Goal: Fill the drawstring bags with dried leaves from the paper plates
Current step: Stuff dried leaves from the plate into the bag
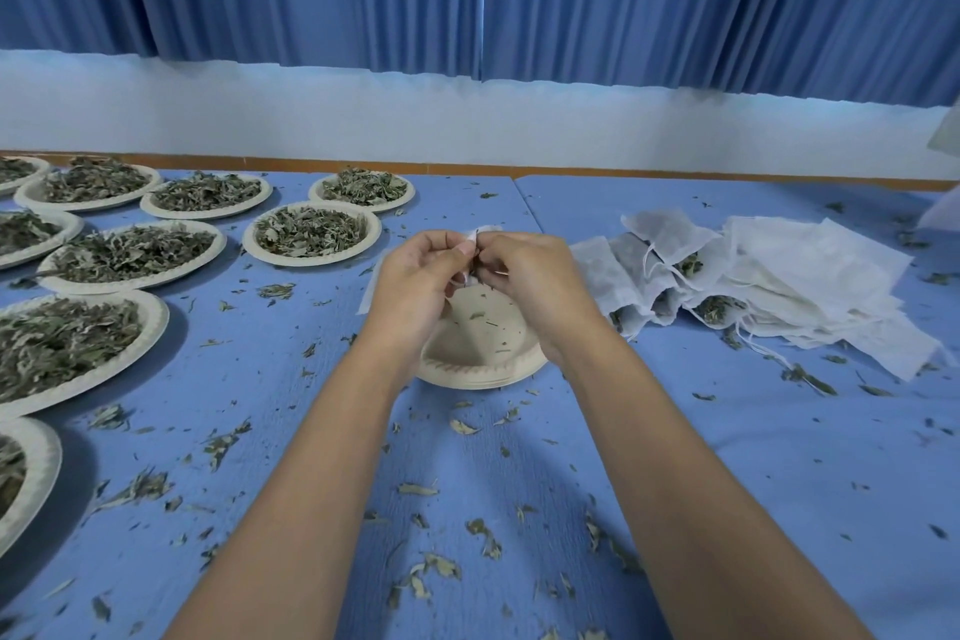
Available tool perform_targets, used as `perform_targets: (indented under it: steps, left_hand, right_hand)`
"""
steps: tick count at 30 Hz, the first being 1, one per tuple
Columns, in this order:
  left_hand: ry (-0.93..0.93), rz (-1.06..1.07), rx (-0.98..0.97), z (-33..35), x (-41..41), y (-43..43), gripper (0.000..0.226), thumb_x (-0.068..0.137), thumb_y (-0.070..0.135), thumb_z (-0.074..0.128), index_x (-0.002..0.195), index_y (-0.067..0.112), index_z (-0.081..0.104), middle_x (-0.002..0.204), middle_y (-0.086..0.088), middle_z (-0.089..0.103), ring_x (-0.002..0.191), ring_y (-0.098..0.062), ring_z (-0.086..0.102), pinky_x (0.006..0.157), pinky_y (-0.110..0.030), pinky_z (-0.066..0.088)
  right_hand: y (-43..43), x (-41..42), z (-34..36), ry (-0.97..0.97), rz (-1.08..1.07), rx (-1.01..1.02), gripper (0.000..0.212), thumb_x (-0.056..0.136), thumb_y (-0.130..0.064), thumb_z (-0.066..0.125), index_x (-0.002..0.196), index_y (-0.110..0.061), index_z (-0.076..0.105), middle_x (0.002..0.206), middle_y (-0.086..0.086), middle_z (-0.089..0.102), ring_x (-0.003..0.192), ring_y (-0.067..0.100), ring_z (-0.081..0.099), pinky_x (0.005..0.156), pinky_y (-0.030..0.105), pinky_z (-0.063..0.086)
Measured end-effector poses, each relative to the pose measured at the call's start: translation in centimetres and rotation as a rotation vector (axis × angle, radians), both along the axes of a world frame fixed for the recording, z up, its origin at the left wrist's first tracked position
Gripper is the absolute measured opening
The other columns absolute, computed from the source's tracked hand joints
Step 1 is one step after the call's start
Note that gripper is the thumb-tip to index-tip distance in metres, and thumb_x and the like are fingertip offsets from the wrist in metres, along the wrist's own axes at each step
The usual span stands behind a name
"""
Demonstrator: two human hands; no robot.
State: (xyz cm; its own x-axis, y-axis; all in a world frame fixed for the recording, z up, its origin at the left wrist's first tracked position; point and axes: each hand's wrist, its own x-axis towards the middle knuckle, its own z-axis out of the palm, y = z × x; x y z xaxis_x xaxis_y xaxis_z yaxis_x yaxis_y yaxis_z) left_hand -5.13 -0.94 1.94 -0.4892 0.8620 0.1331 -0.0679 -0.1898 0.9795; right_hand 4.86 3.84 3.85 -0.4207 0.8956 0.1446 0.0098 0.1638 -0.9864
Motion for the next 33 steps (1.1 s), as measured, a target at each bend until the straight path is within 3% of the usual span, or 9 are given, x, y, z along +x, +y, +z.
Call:
perform_targets:
  steps: [2, 6, 13, 18, 20, 22, 26, 30, 33]
  left_hand:
    - [-0.025, -0.001, 0.013, 0.0, -0.2, 0.0, 0.01, 0.092, 0.013, 0.059, 0.083, 0.016, 0.06, 0.063, 0.006, 0.051, 0.046, 0.001, 0.043, 0.039, -0.009, 0.03]
    - [-0.047, -0.014, 0.003, 0.0, -0.4, -0.3, 0.008, 0.092, 0.013, 0.059, 0.085, 0.016, 0.06, 0.072, 0.002, 0.052, 0.056, -0.004, 0.044, 0.039, -0.011, 0.031]
    - [-0.078, -0.145, 0.01, 0.5, -1.1, -1.0, 0.008, 0.089, 0.003, 0.059, 0.083, 0.008, 0.061, 0.065, 0.002, 0.056, 0.043, -0.004, 0.041, 0.037, -0.015, 0.03]
    - [-0.095, -0.198, -0.004, 0.6, -1.0, -0.9, 0.011, 0.087, 0.002, 0.059, 0.078, 0.008, 0.062, 0.06, 0.002, 0.053, 0.042, -0.005, 0.035, 0.036, -0.014, 0.027]
    - [-0.106, -0.226, -0.01, 0.6, -1.1, -1.0, 0.012, 0.087, 0.002, 0.058, 0.077, 0.008, 0.062, 0.062, -0.001, 0.05, 0.044, -0.006, 0.034, 0.037, -0.014, 0.027]
    - [-0.083, -0.262, -0.019, 0.6, -1.2, -1.1, 0.012, 0.086, 0.001, 0.058, 0.077, 0.008, 0.062, 0.059, 0.001, 0.05, 0.047, -0.007, 0.035, 0.037, -0.014, 0.028]
    - [-0.057, -0.33, -0.044, 0.6, -0.8, -1.3, 0.008, 0.083, 0.002, 0.058, 0.077, 0.007, 0.06, 0.06, -0.001, 0.046, 0.054, -0.011, 0.033, 0.039, -0.014, 0.026]
    - [-0.095, -0.298, -0.047, 0.8, -0.4, -1.2, 0.009, 0.083, 0.002, 0.06, 0.077, 0.009, 0.06, 0.056, 0.002, 0.046, 0.049, -0.008, 0.035, 0.043, -0.016, 0.027]
    - [-0.013, -0.191, -0.057, 1.0, -0.3, -1.1, 0.016, 0.089, 0.002, 0.057, 0.076, 0.012, 0.058, 0.047, 0.011, 0.045, 0.04, -0.003, 0.038, 0.04, -0.013, 0.031]
  right_hand:
    - [-0.1, 0.3, 0.2, 0.044, 0.043, -0.028, 0.02, 0.085, 0.011, 0.048, 0.079, 0.011, 0.068, 0.088, 0.038, 0.057, 0.079, 0.045, 0.054, 0.081, 0.03, 0.054]
    - [0.0, 0.6, 0.0, 0.12, 0.048, -0.071, 0.019, 0.085, 0.01, 0.061, 0.097, -0.001, 0.07, 0.083, 0.009, 0.073, 0.069, 0.009, 0.067, 0.069, 0.014, 0.055]
    - [0.0, 0.4, -0.4, 0.042, -0.11, -0.035, 0.021, 0.074, 0.0, 0.074, 0.073, -0.018, 0.064, 0.067, -0.003, 0.064, 0.062, 0.01, 0.062, 0.063, 0.02, 0.053]
    - [0.7, 0.3, -0.8, -0.153, -0.266, 0.136, 0.042, 0.067, -0.019, 0.079, 0.096, -0.027, 0.049, 0.096, -0.01, 0.044, 0.083, 0.001, 0.051, 0.065, 0.019, 0.042]
    - [0.8, 0.5, -0.7, -0.149, -0.172, 0.111, 0.038, 0.072, -0.015, 0.075, 0.102, -0.027, 0.055, 0.097, -0.007, 0.052, 0.089, 0.014, 0.06, 0.076, 0.033, 0.053]
    - [0.6, 0.6, -0.7, -0.172, -0.127, 0.09, 0.02, 0.075, -0.009, 0.071, 0.087, -0.024, 0.064, 0.085, -0.005, 0.061, 0.08, 0.019, 0.063, 0.081, 0.043, 0.055]
    - [0.7, 0.5, -1.0, -0.223, -0.206, 0.202, 0.022, 0.075, 0.001, 0.058, 0.072, -0.021, 0.057, 0.074, -0.004, 0.06, 0.069, 0.019, 0.059, 0.063, 0.032, 0.05]
    - [0.7, 0.2, -1.2, -0.294, -0.285, 0.309, 0.014, 0.077, -0.002, 0.059, 0.077, -0.016, 0.056, 0.071, -0.006, 0.056, 0.068, 0.015, 0.053, 0.06, 0.026, 0.042]
    - [1.1, 0.5, -1.0, -0.225, -0.232, 0.126, 0.01, 0.078, -0.013, 0.07, 0.079, -0.015, 0.06, 0.073, -0.005, 0.059, 0.072, 0.014, 0.058, 0.067, 0.025, 0.05]
